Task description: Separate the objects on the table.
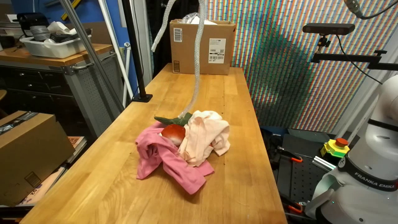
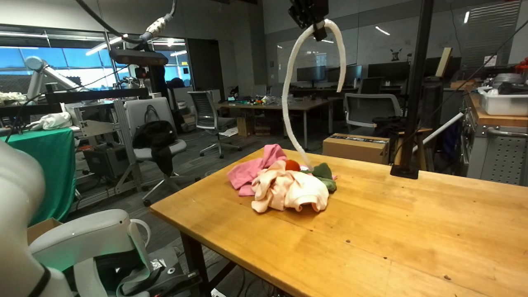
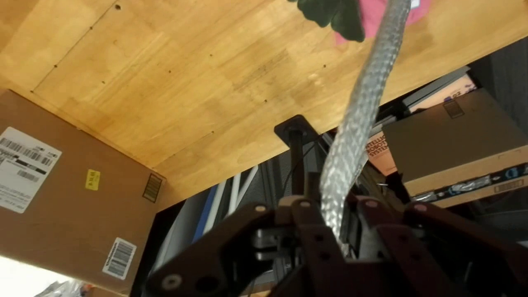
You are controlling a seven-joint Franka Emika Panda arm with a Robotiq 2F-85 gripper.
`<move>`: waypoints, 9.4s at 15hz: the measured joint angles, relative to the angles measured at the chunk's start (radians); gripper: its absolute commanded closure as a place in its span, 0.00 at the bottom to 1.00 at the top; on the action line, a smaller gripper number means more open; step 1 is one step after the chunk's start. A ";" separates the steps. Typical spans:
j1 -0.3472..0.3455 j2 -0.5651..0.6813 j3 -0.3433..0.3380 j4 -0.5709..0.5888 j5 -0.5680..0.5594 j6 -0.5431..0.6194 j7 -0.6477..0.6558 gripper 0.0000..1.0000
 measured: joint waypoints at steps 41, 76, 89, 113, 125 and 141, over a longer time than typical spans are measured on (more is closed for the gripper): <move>-0.156 0.306 -0.271 0.131 0.086 -0.053 -0.034 0.00; 0.103 0.319 -0.029 -0.346 0.088 0.123 -0.772 0.00; 0.101 0.332 -0.030 -0.390 0.284 0.119 -0.858 0.34; 0.069 0.114 -0.073 -0.388 0.276 0.284 -0.732 0.98; -0.055 0.140 -0.086 -0.251 0.000 0.451 -0.328 0.98; -0.082 0.392 -0.183 0.210 -0.008 0.230 -0.144 0.98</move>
